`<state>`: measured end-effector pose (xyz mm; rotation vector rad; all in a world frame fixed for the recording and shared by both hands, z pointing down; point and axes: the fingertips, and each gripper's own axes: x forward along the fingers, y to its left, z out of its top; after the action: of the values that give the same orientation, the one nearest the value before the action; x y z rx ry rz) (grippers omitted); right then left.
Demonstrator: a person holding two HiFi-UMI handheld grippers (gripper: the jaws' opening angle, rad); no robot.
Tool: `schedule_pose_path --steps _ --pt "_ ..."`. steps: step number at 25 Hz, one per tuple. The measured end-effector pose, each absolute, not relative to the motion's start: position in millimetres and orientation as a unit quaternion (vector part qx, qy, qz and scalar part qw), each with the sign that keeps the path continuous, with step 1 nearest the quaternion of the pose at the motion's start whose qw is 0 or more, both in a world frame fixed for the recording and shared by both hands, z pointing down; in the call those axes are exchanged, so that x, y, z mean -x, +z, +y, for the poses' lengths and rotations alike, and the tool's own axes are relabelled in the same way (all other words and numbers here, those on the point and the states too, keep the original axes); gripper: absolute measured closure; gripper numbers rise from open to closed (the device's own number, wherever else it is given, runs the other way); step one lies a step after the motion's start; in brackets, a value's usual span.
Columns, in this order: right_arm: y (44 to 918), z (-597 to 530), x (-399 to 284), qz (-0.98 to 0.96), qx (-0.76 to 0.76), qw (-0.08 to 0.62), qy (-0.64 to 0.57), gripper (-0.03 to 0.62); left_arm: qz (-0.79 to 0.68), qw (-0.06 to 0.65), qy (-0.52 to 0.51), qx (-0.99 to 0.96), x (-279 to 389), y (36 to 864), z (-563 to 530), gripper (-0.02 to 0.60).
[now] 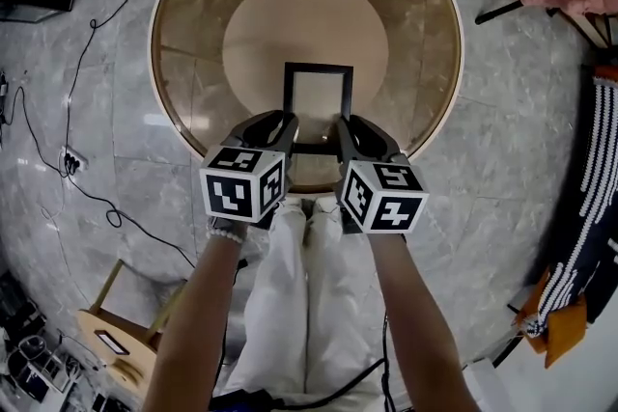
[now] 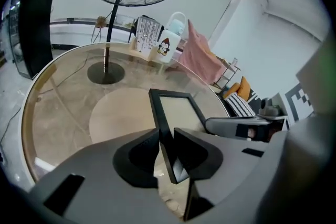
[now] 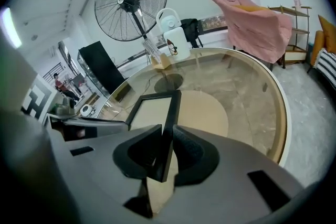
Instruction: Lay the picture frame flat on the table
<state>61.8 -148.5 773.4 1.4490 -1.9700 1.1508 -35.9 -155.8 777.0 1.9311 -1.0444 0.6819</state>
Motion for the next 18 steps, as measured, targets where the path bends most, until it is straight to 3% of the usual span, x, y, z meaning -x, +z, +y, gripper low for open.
schedule_pose_path --steps 15,18 --pt "771.6 -156.0 -62.8 -0.721 -0.534 0.236 0.373 0.5 -0.43 0.407 0.25 -0.766 43.5 769.0 -164.6 0.477" --pt "759.2 -155.6 -67.2 -0.725 -0.541 0.229 0.36 0.542 -0.442 0.386 0.257 -0.768 52.0 757.6 -163.1 0.541"
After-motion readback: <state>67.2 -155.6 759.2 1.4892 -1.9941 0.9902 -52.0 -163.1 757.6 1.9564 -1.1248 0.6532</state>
